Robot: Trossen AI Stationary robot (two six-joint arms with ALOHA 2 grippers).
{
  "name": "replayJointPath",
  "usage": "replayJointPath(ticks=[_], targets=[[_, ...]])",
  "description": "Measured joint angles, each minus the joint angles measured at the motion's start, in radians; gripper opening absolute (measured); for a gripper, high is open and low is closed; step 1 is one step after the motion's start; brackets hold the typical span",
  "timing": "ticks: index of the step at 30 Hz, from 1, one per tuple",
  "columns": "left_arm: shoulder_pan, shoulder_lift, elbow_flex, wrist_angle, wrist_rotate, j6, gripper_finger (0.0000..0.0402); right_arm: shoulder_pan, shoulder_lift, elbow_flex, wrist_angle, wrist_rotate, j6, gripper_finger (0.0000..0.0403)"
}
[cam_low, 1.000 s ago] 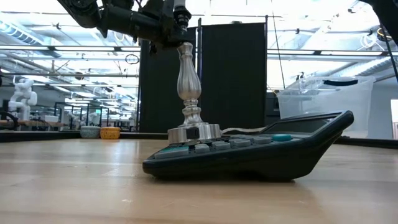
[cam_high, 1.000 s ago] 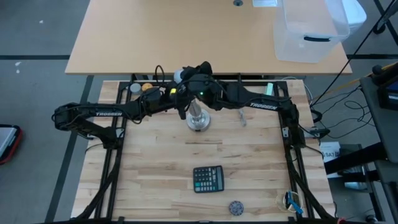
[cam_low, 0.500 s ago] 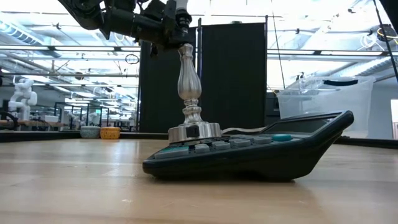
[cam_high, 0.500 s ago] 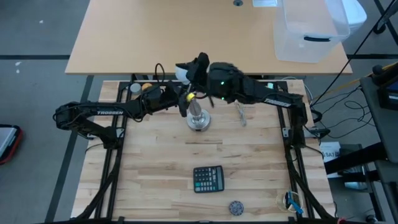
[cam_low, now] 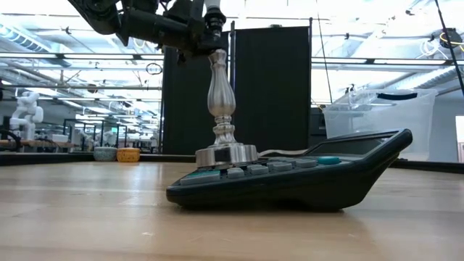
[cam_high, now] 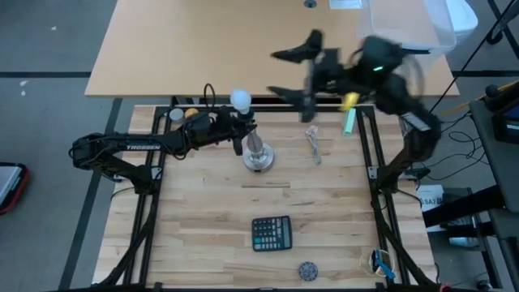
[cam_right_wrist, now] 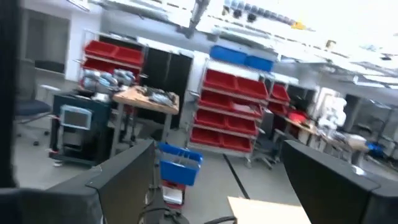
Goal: Screw lightbulb
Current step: Insert the light bulb into the lamp
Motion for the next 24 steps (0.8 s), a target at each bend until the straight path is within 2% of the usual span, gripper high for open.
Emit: replayJointPath(ticks=[6, 14, 18, 20, 24], targets=[[-0.019, 0.0, 0.014, -0.02, 0.009, 0.058, 0.0073, -0.045, -0.083, 0.0, -0.126, -0.022, 0.013, 0.0327], [-0.038, 0.0, 0.199, -0.363, 0.092, 0.215, 0.0073, -0.064, -0.108, -0.001, -0.234, -0.021, 0.081, 0.0336], [-0.034, 0.002, 0.215, -0.376, 0.09, 0.21, 0.0073, -0.063, -0.108, -0.001, -0.231, -0.023, 0.061, 0.0342], [-0.034, 0.002, 0.218, -0.381, 0.084, 0.204, 0.009, -0.063, -0.11, -0.001, -0.222, -0.022, 0.06, 0.0342], [-0.039, 0.003, 0.217, -0.367, 0.057, 0.201, 0.016, -0.063, -0.108, -0.001, -0.228, -0.022, 0.032, 0.0342]])
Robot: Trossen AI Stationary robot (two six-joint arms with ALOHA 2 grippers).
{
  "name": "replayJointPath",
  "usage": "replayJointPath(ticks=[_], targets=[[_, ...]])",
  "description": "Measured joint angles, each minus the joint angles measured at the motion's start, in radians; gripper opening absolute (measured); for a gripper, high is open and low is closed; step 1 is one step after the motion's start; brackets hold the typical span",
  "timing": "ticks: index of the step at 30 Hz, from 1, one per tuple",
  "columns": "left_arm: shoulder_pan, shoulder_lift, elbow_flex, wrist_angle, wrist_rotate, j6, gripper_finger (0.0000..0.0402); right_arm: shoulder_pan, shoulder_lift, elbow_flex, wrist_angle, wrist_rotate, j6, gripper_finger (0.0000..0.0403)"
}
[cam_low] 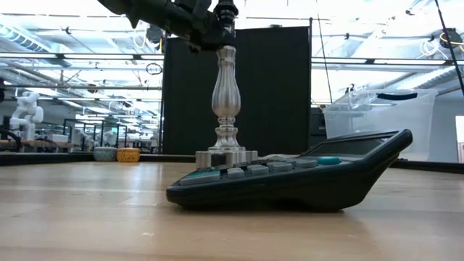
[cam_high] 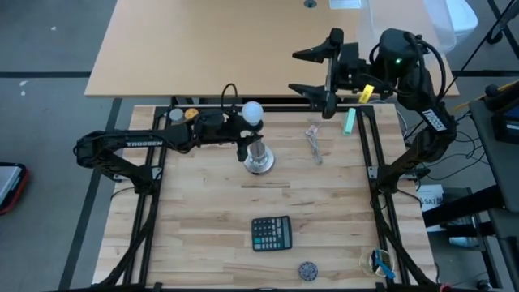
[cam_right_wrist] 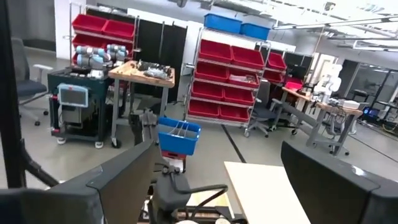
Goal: Screw lightbulb
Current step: Insert the light bulb into the lamp, then remove the light bulb from the lamp
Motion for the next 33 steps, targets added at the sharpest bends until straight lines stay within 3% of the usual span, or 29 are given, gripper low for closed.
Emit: replayJointPath(ticks=[5, 9, 16, 22, 26, 33], targets=[[-0.003, 0.001, -0.001, 0.078, -0.01, -0.011, 0.0235, 0.0, 0.0, 0.0, -0.014, 0.026, -0.005, 0.0342], [-0.003, -0.008, 0.0, 0.105, -0.047, -0.034, 0.0263, 0.0, -0.001, 0.0, -0.01, 0.098, -0.006, 0.0342], [-0.007, -0.094, 0.001, 0.099, -0.119, 0.001, 0.0269, 0.0, -0.004, 0.0, -0.003, 0.102, -0.032, 0.0342], [-0.006, -0.192, 0.002, -0.036, -0.083, -0.026, 0.027, -0.001, -0.004, 0.0, 0.013, 0.109, -0.062, 0.0342], [-0.012, -0.216, 0.003, -0.149, -0.059, -0.112, 0.027, -0.001, -0.004, 0.0, -0.007, 0.173, -0.077, 0.0342], [-0.031, -0.2, 0.005, -0.139, -0.05, -0.113, 0.027, -0.005, -0.004, 0.0, -0.031, 0.188, -0.077, 0.0342]])
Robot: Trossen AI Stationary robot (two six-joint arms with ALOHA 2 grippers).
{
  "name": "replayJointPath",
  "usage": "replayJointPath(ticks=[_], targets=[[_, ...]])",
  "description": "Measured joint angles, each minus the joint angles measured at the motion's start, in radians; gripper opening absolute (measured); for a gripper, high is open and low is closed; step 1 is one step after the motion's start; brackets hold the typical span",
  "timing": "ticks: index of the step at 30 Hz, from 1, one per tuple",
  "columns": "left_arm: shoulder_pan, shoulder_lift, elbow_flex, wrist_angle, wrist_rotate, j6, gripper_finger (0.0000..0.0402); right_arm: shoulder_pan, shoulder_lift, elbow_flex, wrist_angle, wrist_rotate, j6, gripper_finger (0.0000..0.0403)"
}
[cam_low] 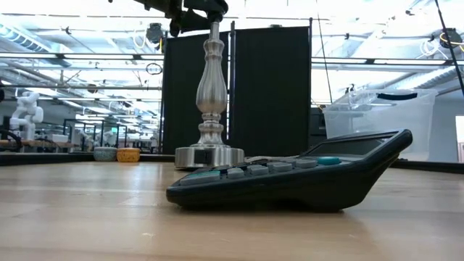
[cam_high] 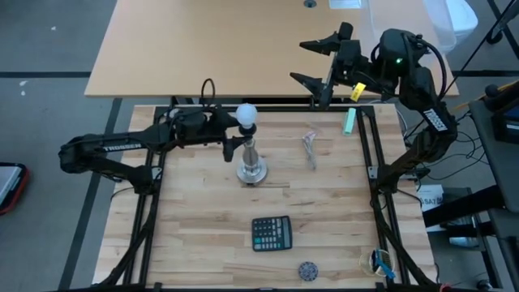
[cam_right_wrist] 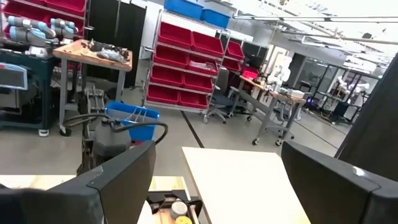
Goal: Screw lightbulb
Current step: Remove the light bulb from the lamp
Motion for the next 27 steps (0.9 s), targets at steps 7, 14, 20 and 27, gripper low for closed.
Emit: replayJointPath(ticks=[7, 14, 20, 27], targets=[[-0.036, 0.049, 0.0, 0.009, 0.035, 0.001, 0.027, 0.0, 0.0, 0.0, -0.016, -0.003, 0.002, 0.0342], [-0.1, 0.128, 0.0, 0.055, 0.046, -0.003, 0.027, 0.0, 0.0, 0.0, -0.052, -0.003, 0.059, 0.0342], [-0.099, 0.137, 0.0, 0.072, 0.046, -0.002, 0.0249, 0.0, 0.016, 0.0, -0.115, -0.003, 0.104, 0.0342], [-0.098, 0.137, 0.0, 0.07, 0.044, 0.003, 0.0148, 0.012, 0.068, 0.0, -0.157, -0.007, 0.14, 0.0337]])
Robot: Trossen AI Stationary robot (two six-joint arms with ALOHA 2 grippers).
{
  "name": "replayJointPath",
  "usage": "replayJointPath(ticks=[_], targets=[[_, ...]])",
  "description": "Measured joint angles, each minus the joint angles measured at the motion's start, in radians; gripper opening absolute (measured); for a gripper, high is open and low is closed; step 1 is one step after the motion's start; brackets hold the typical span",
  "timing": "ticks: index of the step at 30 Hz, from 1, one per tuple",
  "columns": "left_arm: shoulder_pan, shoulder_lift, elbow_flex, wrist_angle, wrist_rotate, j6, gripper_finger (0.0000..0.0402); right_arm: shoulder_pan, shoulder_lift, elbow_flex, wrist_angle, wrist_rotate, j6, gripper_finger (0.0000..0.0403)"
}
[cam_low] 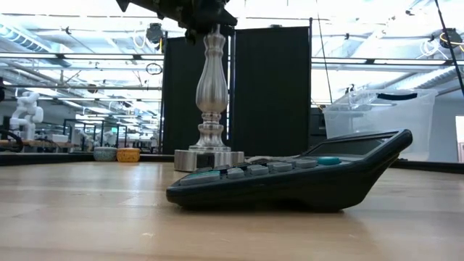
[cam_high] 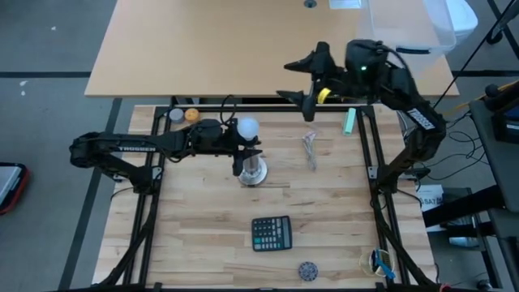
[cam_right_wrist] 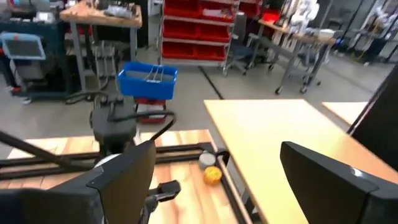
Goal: Screw lightbulb
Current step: Remove the light bulb from the lamp
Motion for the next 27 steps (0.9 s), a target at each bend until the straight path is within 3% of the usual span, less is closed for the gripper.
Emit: replayJointPath(ticks=[4, 6, 10, 12, 17, 21, 27], targets=[[0.0, 0.0, 0.0, -0.001, -0.005, 0.009, 0.0085, 0.012, 0.022, 0.0, -0.017, -0.017, 0.004, 0.0336], [0.001, 0.0, 0.0, -0.007, -0.02, 0.016, 0.0066, 0.013, 0.029, 0.0, -0.023, -0.077, 0.005, 0.0336], [0.002, 0.0, 0.0, 0.002, -0.048, 0.024, 0.0063, 0.013, 0.035, 0.0, -0.031, -0.26, 0.049, 0.0336], [0.014, 0.002, -0.001, 0.02, -0.048, 0.019, 0.0063, 0.013, 0.036, 0.0, -0.036, -0.298, 0.065, 0.0336], [0.038, 0.045, -0.002, 0.145, -0.069, 0.07, 0.0063, 0.012, 0.036, 0.0, -0.029, -0.289, 0.071, 0.0336], [0.038, 0.116, -0.001, 0.252, -0.022, 0.075, 0.0063, 0.013, 0.036, 0.0, 0.002, -0.29, 0.072, 0.0336], [0.025, 0.173, 0.008, 0.279, -0.017, 0.041, 0.0063, 0.013, 0.03, 0.0, -0.063, -0.292, 0.113, 0.0336]])
